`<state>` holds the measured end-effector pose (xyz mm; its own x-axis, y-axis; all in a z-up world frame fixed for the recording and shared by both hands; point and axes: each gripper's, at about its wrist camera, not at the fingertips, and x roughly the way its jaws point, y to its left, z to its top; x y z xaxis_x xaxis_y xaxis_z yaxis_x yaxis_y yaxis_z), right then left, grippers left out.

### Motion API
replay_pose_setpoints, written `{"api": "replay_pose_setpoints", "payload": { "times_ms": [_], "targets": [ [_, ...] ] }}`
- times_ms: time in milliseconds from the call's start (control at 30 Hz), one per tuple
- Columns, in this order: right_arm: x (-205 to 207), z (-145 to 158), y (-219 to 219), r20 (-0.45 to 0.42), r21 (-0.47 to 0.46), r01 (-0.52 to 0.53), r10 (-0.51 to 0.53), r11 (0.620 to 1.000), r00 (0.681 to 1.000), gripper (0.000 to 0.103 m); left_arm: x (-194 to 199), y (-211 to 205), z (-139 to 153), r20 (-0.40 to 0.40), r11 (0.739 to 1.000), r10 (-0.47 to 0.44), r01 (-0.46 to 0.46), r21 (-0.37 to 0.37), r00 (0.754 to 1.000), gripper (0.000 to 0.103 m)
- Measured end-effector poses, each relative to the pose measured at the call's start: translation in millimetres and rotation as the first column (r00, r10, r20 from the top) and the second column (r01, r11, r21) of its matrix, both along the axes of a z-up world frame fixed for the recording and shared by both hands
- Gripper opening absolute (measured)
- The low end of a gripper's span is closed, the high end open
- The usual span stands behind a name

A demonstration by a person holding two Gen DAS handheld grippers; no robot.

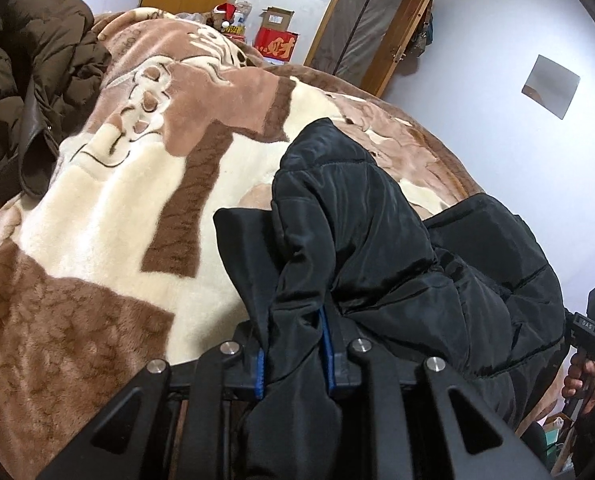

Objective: Fold large clothes
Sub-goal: 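Fold the held jacket edge over onto the bundle with both grippers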

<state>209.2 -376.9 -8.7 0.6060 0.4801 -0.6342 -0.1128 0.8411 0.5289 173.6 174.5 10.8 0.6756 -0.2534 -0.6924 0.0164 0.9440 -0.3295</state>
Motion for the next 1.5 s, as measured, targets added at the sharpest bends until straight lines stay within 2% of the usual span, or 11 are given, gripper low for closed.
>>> {"api": "replay_pose_setpoints", "payload": {
  "times_ms": [267, 433, 600, 767, 867, 1000, 1100, 1200, 1300, 1400, 1500],
  "targets": [
    [16, 16, -27, 0.047, 0.012, 0.026, -0.027, 1.0, 0.999, 0.023, 28, -26, 27, 0.049, 1.0, -0.03, 0.03, 0.001, 0.998, 0.021],
    [49, 26, -56, 0.069, 0.001, 0.067, -0.066, 0.998, 0.995, 0.023, 75, -59, 40, 0.07, 0.998, -0.063, 0.064, -0.012, 0.996, 0.021],
    [96, 31, -88, 0.086, -0.017, 0.128, -0.126, 0.992, 0.988, 0.023, 131, -99, 40, 0.084, 0.995, -0.095, 0.098, -0.024, 0.992, 0.021],
    [145, 21, -106, 0.085, -0.035, 0.15, -0.146, 0.988, 0.986, 0.023, 189, -127, 26, 0.086, 0.994, -0.099, 0.102, -0.033, 0.991, 0.021],
    [176, -1, -112, 0.059, -0.041, 0.156, -0.153, 0.987, 0.986, 0.023, 217, -135, 8, 0.068, 0.995, -0.092, 0.095, -0.035, 0.993, 0.021],
    [198, -47, -121, -0.016, -0.057, 0.18, -0.181, 0.982, 0.983, 0.024, 243, -138, -42, 0.0, 0.998, -0.065, 0.065, -0.022, 0.998, 0.022],
    [194, -71, -131, -0.056, -0.019, 0.208, -0.209, 0.978, 0.976, 0.029, 247, -129, -78, -0.062, 0.997, -0.034, 0.03, -0.07, 0.998, 0.023],
    [190, -72, -132, -0.062, -0.021, 0.203, -0.204, 0.979, 0.977, 0.037, 242, -125, -92, -0.075, 0.996, -0.029, 0.023, -0.083, 0.997, 0.027],
    [185, -64, -135, -0.087, -0.017, 0.226, -0.227, 0.974, 0.97, 0.043, 240, -119, -90, -0.094, 0.993, -0.014, 0.003, -0.116, 0.995, 0.033],
    [176, -49, -137, -0.096, -0.041, 0.25, -0.252, 0.967, 0.963, 0.046, 234, -112, -80, -0.117, 0.993, -0.009, -0.004, -0.117, 0.993, 0.038],
    [160, -27, -138, -0.05, -0.08, 0.276, -0.28, 0.958, 0.959, 0.046, 219, -102, -63, -0.095, 0.995, 0.006, -0.015, -0.102, 0.996, 0.037]
  ]
}}
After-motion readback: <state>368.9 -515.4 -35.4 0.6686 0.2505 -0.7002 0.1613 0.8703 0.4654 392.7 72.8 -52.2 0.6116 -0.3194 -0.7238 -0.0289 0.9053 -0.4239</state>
